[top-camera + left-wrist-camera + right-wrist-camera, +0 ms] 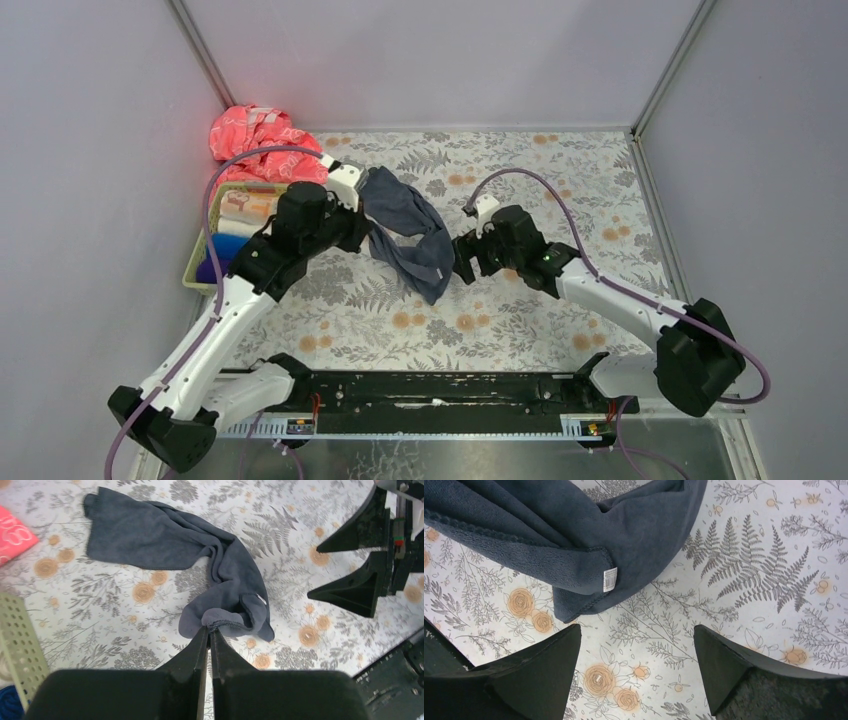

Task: Roll the towels
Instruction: Flatten out the towel at the center of the board.

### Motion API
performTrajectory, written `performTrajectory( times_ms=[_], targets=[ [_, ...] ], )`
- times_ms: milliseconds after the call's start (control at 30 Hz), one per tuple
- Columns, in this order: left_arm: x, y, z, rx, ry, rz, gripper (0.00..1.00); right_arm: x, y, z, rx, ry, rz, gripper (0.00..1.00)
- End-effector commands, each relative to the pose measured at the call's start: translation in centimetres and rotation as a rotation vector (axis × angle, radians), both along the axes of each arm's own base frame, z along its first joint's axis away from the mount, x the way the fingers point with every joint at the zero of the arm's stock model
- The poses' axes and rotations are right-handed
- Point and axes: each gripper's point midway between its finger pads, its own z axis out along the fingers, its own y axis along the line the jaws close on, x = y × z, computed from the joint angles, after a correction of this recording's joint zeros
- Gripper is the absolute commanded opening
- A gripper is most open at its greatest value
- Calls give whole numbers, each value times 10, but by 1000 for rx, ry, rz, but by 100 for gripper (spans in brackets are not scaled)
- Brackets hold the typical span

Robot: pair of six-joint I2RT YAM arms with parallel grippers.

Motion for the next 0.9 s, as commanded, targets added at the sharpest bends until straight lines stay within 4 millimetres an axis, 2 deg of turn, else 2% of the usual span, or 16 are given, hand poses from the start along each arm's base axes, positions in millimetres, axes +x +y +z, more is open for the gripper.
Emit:
performTrajectory(
  times_ms=[0,133,233,267,367,433,500,533,567,600,633,733,800,867],
  targets=[
    [22,14,53,-62,-166,144,0,12,19,24,48,-37,55,89],
    [27,12,83,-69,-220,128,0,12,31,24,87,-16,94,88],
    [29,-1,86,-82,-208,73,0,3,51,34,169,5,186,85],
    [33,-2,89,-89,-211,83,0,4,52,37,174,3,184,84],
    [51,-4,114,-83,-245,114,0,13,41,44,148,-42,117,85],
    [71,4,135,-68,-278,204,0,21,28,51,121,-94,41,85],
    [95,24,167,-40,-351,355,0,27,12,59,90,-144,-28,87],
    [110,33,176,-1,-369,432,0,28,6,63,81,-164,-48,87],
    [112,38,202,-12,-417,461,0,28,2,65,75,-178,-64,87],
    [123,42,213,9,-429,507,0,28,-3,68,69,-189,-83,87],
    [126,43,231,-1,-454,521,0,27,-8,70,66,-199,-100,88],
    [119,46,286,-84,-556,525,0,24,-19,76,72,-229,-141,88],
    [110,49,309,-97,-620,523,0,22,-26,81,84,-247,-169,88],
    [97,42,321,-76,-664,492,0,20,-31,86,99,-265,-190,88]
  ],
)
